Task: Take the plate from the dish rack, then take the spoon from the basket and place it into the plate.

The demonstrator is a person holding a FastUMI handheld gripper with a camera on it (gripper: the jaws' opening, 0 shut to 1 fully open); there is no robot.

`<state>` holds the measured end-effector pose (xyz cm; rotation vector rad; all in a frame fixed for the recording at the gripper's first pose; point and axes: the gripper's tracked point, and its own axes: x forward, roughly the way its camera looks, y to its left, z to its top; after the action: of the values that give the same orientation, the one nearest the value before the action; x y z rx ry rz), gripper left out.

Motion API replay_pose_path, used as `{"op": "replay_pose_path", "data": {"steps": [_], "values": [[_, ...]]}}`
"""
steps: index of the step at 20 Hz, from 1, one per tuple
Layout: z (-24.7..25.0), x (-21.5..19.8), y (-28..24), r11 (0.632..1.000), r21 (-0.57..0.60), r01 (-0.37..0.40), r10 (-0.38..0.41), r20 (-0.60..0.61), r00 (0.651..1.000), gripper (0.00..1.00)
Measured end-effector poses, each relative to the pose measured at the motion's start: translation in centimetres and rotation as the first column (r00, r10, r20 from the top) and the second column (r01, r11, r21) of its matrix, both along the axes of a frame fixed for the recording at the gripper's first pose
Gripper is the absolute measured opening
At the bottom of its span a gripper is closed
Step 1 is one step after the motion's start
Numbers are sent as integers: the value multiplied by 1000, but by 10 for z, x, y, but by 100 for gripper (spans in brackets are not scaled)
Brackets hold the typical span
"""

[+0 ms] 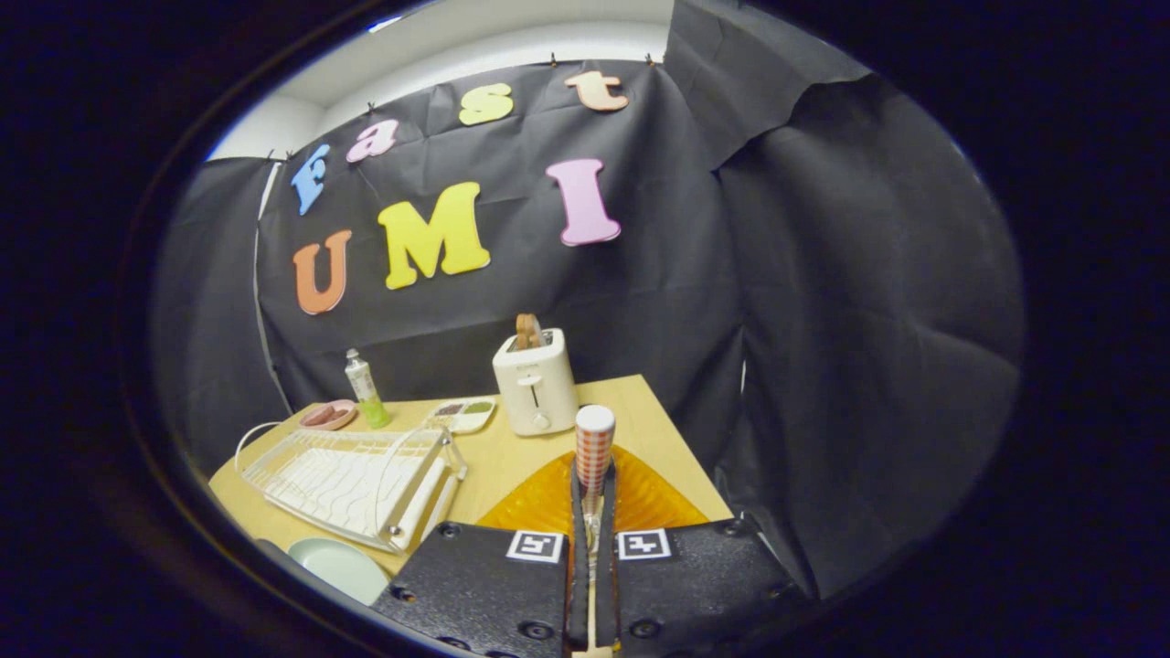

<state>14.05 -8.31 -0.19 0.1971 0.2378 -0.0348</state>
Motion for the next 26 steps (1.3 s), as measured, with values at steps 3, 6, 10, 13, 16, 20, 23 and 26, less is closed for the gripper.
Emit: {"op": "replay_pose_path", "data": {"steps": [3, 6, 10, 13, 16, 20, 23, 26], "values": [[47, -23, 13, 1000, -23, 16, -14, 90, 996, 8], [62, -43, 52, 998, -47, -34, 40, 112, 993, 8], [53, -73, 116, 992, -29, -120, 122, 81, 989, 8], [39, -92, 170, 984, -35, -177, 179, 70, 981, 8], [17, -107, 221, 968, -50, -246, 248, 38, 968, 8], [-12, -119, 277, 935, -36, -352, 352, -18, 936, 8], [-36, -121, 303, 921, -33, -387, 385, -64, 921, 8], [-55, -122, 316, 914, -49, -403, 396, -103, 912, 8]]}}
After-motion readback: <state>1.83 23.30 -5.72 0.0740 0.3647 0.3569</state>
